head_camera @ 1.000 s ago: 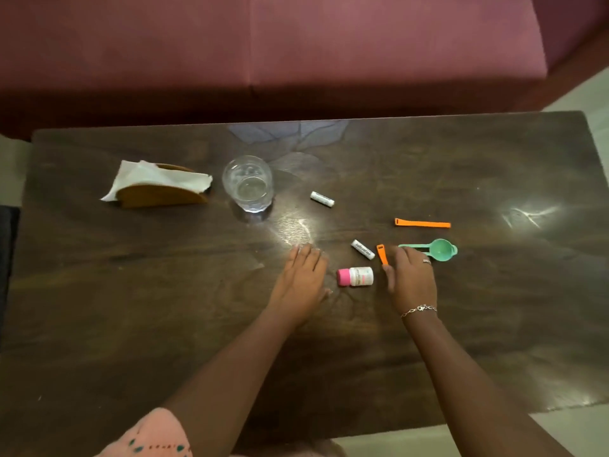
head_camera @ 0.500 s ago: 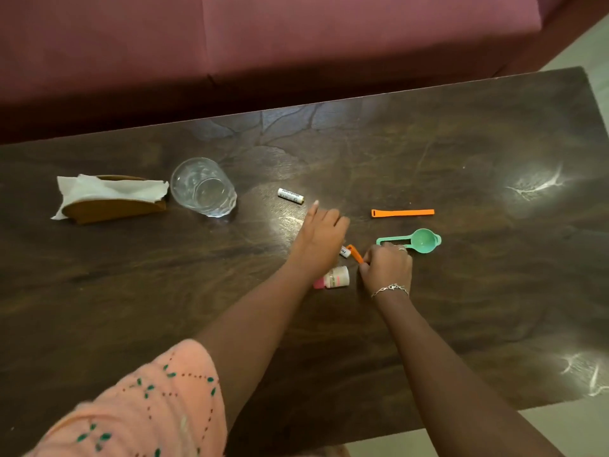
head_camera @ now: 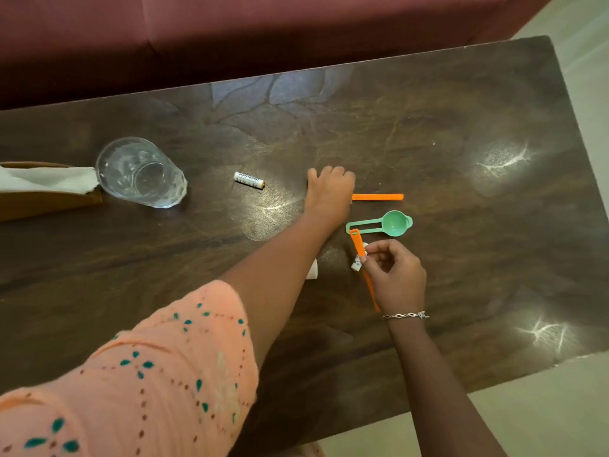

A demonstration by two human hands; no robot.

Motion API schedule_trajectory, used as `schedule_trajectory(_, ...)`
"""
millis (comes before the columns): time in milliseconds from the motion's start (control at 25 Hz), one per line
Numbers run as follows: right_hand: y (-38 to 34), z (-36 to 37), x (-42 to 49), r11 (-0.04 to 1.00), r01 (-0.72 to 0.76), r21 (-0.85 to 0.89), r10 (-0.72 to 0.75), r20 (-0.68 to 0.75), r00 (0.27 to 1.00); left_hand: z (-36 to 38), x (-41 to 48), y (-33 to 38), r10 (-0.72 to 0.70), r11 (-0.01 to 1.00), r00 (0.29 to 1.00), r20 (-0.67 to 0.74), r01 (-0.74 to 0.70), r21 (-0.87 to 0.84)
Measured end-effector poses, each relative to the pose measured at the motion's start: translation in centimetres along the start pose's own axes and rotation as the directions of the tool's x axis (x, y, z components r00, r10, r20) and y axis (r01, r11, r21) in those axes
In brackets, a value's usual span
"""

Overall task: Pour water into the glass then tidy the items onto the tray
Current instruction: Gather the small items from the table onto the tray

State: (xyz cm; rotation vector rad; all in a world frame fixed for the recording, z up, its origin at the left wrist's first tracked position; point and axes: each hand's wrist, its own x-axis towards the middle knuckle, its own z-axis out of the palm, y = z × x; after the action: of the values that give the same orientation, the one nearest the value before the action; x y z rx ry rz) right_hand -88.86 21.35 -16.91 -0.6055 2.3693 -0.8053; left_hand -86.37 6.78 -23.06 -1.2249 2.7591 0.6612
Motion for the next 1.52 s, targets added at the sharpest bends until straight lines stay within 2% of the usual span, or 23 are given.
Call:
schedule_trajectory(80, -0.2, -0.5, -0.2, 1.000, -0.003, 0.024, 0.003, 0.026, 1.000, -1.5, -1.7, -1.1, -0.071, 0.985, 0.997, -0.036, 0.065, -0.158)
schedule_trajectory(160, -1.1, -0.6, -0.6, 1.000, 0.007, 0.008, -0.007, 0.083, 0.997, -3.7, -4.8, -3.1, -0.195, 0.913, 0.974, -0.115, 0.137, -0.384)
schedule_trajectory(280, -3.3, 0.4, -1.5, 0.999, 0.049, -0.021, -0.045, 0.175, 0.983, -7.2, -10.9, -6.9, -0.400, 0.768, 0.876, -0.269, 0.159, -0.621)
schedule_trajectory(400, -6.3, 3.2, -3.5, 0.984, 0.164, -0.073, -0.132, 0.322, 0.938, -9.2, -17.5, -11.4, -0.576, 0.617, 0.788, -0.217, 0.244, -0.748)
schedule_trajectory(480, -8.4, 5.9, -5.5, 0.968, 0.226, -0.106, -0.160, 0.430, 0.888, -9.7, -21.9, -14.9, -0.666, 0.520, 0.730, -0.154, 0.306, -0.797)
schedule_trajectory(600, -11.9, 10.3, -8.9, 0.935, 0.330, -0.130, -0.207, 0.555, 0.805, -10.2, -28.0, -19.6, -0.761, 0.440, 0.636, -0.128, 0.362, -0.822)
schedule_trajectory(840, -21.5, 22.3, -17.7, 0.847, 0.508, -0.154, -0.221, 0.768, 0.601, -12.7, -40.7, -30.2, -0.913, 0.287, 0.390, -0.123, 0.398, -0.871)
schedule_trajectory(920, -24.3, 26.4, -20.4, 0.783, 0.600, -0.167, -0.234, 0.814, 0.532, -13.3, -44.3, -33.1, -0.945, 0.223, 0.313, -0.097, 0.396, -0.891)
schedule_trajectory(1040, -28.0, 32.2, -24.8, 0.714, 0.686, -0.141, -0.262, 0.854, 0.449, -13.8, -49.2, -36.6, -0.969, 0.172, 0.237, -0.077, 0.411, -0.895)
schedule_trajectory(1120, -30.4, 36.4, -27.9, 0.610, 0.784, -0.117, -0.318, 0.870, 0.377, -14.2, -52.1, -38.6, -0.980, 0.153, 0.183, -0.080, 0.434, -0.888)
schedule_trajectory(1280, -34.2, 44.2, -33.3, 0.269, 0.961, -0.069, -0.403, 0.898, 0.177, -14.5, -56.5, -41.0, -0.990, 0.120, 0.116, -0.074, 0.455, -0.882)
schedule_trajectory(1440, -35.1, 51.2, -38.4, -0.012, 1.000, 0.020, -0.275, 0.961, -0.022, -14.1, -59.5, -43.0, -0.999, 0.033, 0.030, -0.023, 0.430, -0.902)
schedule_trajectory(1520, -34.3, 53.9, -40.1, -0.112, 0.993, 0.047, -0.204, 0.977, -0.069, -13.8, -60.7, -43.8, -1.000, -0.029, -0.019, 0.023, 0.392, -0.920)
